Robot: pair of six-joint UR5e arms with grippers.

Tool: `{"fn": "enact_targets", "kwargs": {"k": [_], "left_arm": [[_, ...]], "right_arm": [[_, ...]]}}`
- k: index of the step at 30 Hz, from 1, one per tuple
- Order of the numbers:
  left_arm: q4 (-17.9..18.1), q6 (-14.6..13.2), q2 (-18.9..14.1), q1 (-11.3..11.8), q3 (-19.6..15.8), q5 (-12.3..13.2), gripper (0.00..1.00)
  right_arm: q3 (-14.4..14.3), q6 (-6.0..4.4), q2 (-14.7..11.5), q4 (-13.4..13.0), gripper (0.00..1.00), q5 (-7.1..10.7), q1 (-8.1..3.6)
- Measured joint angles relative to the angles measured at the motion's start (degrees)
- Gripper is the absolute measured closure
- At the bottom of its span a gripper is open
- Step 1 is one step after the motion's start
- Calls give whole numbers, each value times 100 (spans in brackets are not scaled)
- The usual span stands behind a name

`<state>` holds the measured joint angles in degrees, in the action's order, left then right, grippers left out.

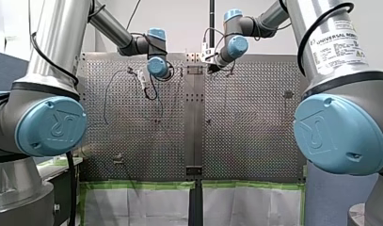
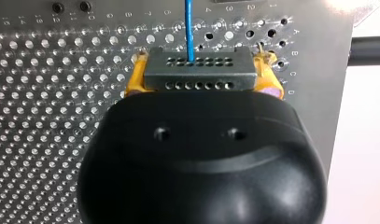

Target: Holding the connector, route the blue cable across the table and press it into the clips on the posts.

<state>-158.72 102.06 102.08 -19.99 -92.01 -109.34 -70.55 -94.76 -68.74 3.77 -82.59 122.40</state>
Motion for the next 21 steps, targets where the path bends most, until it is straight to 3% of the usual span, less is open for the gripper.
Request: {"fn": "enact_targets", "kwargs": {"k": [10, 21], "left_arm": [[-99, -71, -273, -212, -191, -122, 100], [249, -89, -278, -367, -613, -78, 100]], "right_arm": [[1, -3, 2, 0, 100, 5, -1], [-4, -41, 20, 1, 100, 5, -61]]}}
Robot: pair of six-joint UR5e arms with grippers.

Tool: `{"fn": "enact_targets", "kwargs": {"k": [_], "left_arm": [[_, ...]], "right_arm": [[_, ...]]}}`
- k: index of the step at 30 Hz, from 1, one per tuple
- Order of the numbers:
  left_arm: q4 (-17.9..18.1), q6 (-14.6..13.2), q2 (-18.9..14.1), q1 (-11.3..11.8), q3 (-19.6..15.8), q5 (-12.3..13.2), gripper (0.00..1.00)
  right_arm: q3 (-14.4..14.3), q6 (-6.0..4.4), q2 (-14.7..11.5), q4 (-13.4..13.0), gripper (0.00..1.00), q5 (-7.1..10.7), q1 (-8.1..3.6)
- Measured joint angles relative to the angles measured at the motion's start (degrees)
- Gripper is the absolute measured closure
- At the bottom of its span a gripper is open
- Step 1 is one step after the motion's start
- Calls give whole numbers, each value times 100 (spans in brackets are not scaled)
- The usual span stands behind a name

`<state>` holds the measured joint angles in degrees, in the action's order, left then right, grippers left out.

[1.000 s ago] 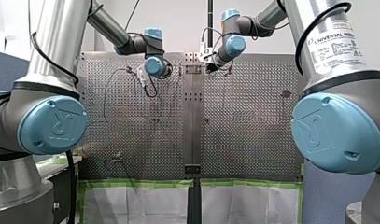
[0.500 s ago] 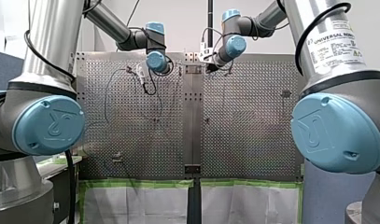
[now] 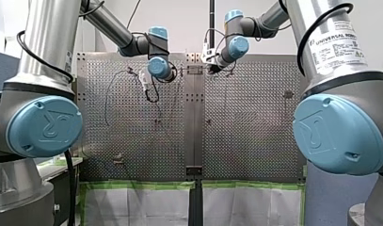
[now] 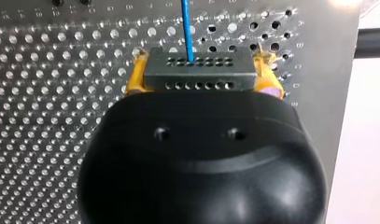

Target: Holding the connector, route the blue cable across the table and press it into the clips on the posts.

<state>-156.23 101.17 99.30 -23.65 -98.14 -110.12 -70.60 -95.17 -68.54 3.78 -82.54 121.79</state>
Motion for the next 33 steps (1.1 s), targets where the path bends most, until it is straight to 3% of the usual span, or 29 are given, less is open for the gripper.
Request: {"fn": "enact_targets", "kwargs": {"k": [10, 16, 25, 33], "left_arm": [[435, 72, 14, 108, -6, 279, 100], [559, 94, 190, 251, 52, 491, 100], [665, 105, 334, 384, 72, 595, 100], [571, 64, 229, 379, 66, 535, 100]], "right_arm": [[-3, -3, 22, -1, 100, 0, -15], [-3, -3, 71, -1, 100, 0, -32], [-1, 4, 104, -5, 100, 0, -55], [1, 96, 99, -30, 100, 0, -38]]}}
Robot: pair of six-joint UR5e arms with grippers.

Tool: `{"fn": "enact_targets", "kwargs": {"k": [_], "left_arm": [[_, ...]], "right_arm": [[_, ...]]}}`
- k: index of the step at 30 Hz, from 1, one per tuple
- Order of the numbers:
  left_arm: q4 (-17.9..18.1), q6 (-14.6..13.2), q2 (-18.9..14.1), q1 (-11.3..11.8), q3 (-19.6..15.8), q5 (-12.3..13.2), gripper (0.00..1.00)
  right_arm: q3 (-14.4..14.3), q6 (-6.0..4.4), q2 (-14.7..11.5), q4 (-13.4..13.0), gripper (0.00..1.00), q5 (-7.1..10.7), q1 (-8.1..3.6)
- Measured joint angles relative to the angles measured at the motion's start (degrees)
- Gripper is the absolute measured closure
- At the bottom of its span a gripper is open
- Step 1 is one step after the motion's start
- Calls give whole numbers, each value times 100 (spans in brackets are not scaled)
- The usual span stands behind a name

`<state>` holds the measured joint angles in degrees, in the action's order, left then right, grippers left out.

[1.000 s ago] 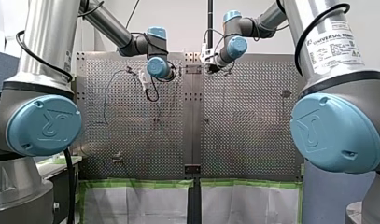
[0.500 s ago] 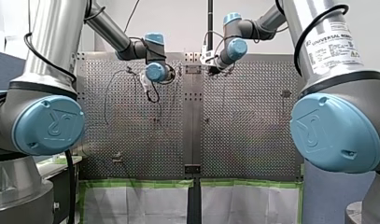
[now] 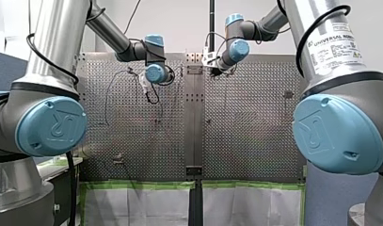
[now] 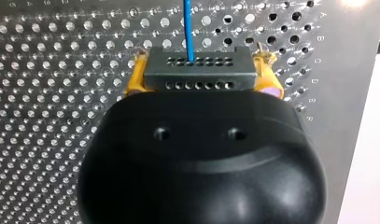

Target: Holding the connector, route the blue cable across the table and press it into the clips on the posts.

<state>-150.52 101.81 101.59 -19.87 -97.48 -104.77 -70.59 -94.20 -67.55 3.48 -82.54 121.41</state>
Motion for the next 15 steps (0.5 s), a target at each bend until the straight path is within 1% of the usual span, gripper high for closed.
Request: {"fn": "enact_targets", "kwargs": {"k": [7, 11, 15], "left_arm": [[-276, -134, -147, -120, -169, -229, 100], [-273, -156, -242, -202, -345, -284, 100], [-266, -167, -277, -254, -428, -304, 100]], "right_arm": [[-2, 13, -5, 12, 100, 0, 29], [-3, 10, -9, 18, 100, 0, 41], [-4, 5, -11, 16, 100, 0, 44]]}}
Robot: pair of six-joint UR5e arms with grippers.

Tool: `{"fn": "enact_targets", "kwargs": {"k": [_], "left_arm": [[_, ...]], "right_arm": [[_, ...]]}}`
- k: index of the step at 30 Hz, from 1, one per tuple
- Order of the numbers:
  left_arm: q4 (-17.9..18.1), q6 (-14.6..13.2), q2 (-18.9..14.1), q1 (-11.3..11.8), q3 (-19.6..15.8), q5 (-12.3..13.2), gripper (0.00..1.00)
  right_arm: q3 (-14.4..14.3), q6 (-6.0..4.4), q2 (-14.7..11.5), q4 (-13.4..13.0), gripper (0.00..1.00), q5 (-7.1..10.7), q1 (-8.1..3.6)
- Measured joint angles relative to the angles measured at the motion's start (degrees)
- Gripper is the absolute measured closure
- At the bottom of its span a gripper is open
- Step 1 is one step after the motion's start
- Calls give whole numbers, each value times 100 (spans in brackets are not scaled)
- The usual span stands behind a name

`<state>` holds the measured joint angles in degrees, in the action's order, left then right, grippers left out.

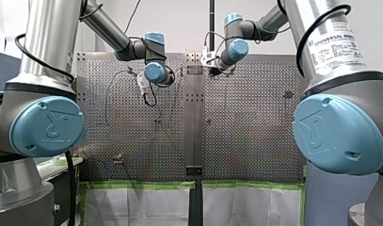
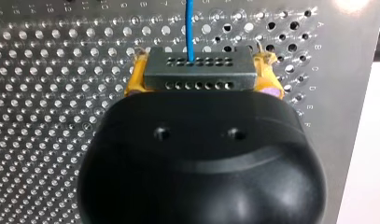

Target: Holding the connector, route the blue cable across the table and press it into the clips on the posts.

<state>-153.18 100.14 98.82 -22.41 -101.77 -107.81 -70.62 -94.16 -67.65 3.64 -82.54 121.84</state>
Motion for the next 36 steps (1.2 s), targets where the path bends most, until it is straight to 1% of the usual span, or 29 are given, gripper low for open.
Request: {"fn": "enact_targets", "kwargs": {"k": [6, 12, 19, 25, 30, 36], "left_arm": [[59, 26, -85, -47, -18, -28, 100], [255, 113, -96, -12, -18, 92, 100], [379, 144, -93, 42, -18, 171, 100], [538, 184, 48, 167, 26, 350, 100], [623, 233, 284, 286, 206, 434, 100], [661, 374, 363, 532, 419, 654, 100]], "right_arm": [[6, -7, -11, -11, 100, 0, -4], [7, -68, -2, -4, 100, 0, -48], [8, -86, 8, 2, 100, 0, -65], [7, -87, 11, -3, 100, 0, -68], [8, -87, 14, -5, 100, 0, -84], [8, -87, 17, -15, 100, -5, -142]]}}
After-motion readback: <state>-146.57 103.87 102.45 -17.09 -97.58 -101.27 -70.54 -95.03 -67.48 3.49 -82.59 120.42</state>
